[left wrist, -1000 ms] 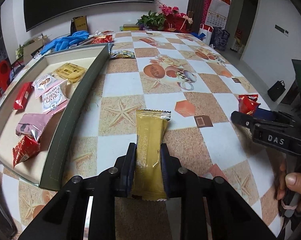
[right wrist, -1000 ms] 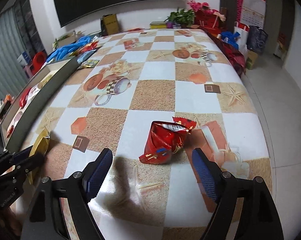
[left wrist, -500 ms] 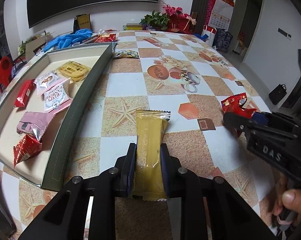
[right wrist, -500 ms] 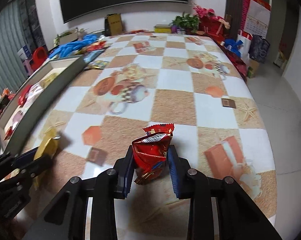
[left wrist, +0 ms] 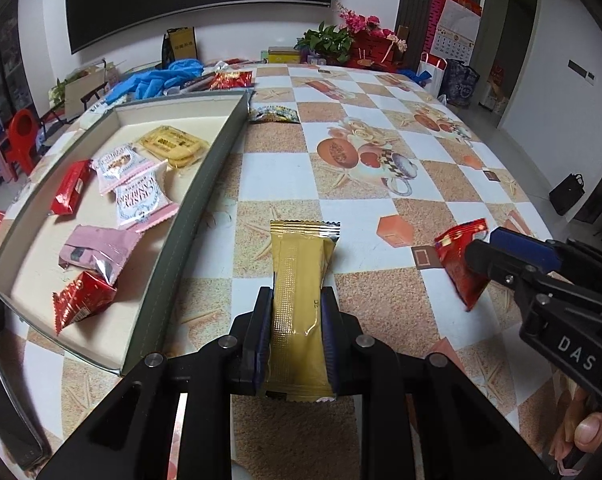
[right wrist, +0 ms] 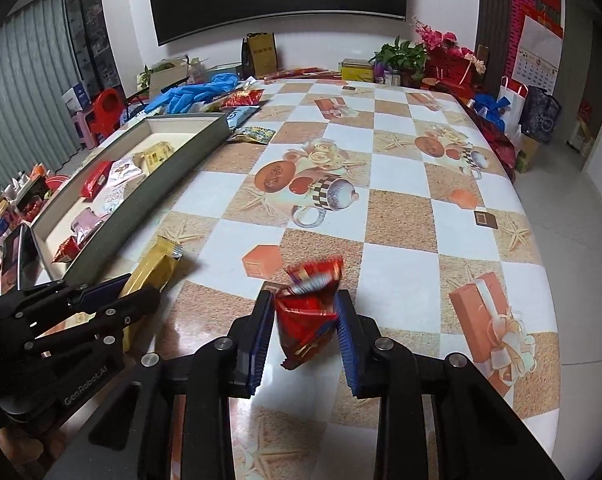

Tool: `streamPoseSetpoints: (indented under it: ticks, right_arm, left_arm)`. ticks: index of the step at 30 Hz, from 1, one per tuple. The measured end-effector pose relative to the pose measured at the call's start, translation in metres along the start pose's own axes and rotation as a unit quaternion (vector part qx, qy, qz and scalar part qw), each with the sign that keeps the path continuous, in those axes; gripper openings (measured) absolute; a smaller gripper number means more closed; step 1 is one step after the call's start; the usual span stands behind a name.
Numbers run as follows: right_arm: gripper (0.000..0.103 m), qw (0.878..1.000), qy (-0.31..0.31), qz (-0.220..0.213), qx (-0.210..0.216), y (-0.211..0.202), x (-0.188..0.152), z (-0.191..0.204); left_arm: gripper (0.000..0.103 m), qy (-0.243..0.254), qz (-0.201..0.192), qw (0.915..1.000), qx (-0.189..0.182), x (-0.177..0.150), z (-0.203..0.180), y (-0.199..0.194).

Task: Organize snacks
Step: 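Lift the gold bar with the left gripper while the right gripper regrips the red bag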

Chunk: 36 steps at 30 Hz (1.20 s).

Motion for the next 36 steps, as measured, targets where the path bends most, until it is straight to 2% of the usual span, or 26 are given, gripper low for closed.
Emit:
streamPoseSetpoints:
  ticks: [5,7,13,14,15,16,23,24,25,27,36]
  right_arm:
    - [0.033,1.0,-0.012,0.014,-0.012,0.007,-0.003,0.002]
    - [0.033,1.0,-0.005,0.026,-0.001,0.011,-0.008,-0.001]
    - [0.034,0.999,0.008,0.039,0.002,0.02,-0.01,-0.014]
    - [0.044,0.999,0.017,0.041,0.007,0.022,-0.01,-0.017]
    - [0.058,0.999,0.019,0.041,0.006,0.022,-0.011,-0.018]
    - [0.081,0.999,0.017,0.034,0.0,0.021,-0.011,-0.019]
    - [0.085,0.998,-0.009,0.057,-0.026,0.026,-0.014,-0.023]
    - [0.089,0.998,-0.013,0.059,-0.03,0.027,-0.014,-0.025]
    - [0.103,0.997,-0.013,0.064,-0.033,0.029,-0.015,-0.028]
    - [0.103,0.998,-0.007,0.062,-0.021,0.028,-0.016,-0.034]
    - [0.103,0.999,-0.014,0.043,-0.024,0.026,-0.02,-0.034]
  left_arm:
    - [0.025,0.002,0.011,0.9999,-0.001,-0.005,0.001,0.005]
    - [0.025,0.001,0.016,0.9999,-0.005,-0.008,0.0,0.008]
    - [0.025,0.007,0.007,0.9999,-0.01,-0.009,-0.003,0.007]
    - [0.025,0.009,0.006,0.9999,-0.009,-0.01,-0.003,0.007]
    - [0.025,0.012,0.003,0.9999,-0.006,-0.01,-0.004,0.007]
    - [0.025,0.012,0.002,0.9999,-0.006,-0.01,-0.004,0.007]
    - [0.025,0.009,-0.002,0.9999,-0.009,-0.009,-0.003,0.008]
    - [0.025,0.009,-0.002,0.9999,-0.009,-0.009,-0.003,0.008]
    - [0.025,0.009,-0.002,0.9999,-0.009,-0.009,-0.003,0.008]
    - [0.025,0.008,-0.003,0.9999,-0.01,-0.009,-0.003,0.008]
    - [0.026,0.009,-0.004,0.9999,-0.009,-0.009,-0.002,0.008]
Point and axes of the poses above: each gripper's, at about its wrist camera, not at the fingertips, and y roughly the way its jaws point, z to its left, x to its top, the point moved 3 cm from there along y, roughly the way its jaws point, and after that the axes turned 14 degrees about x, right-handed, at the moved point
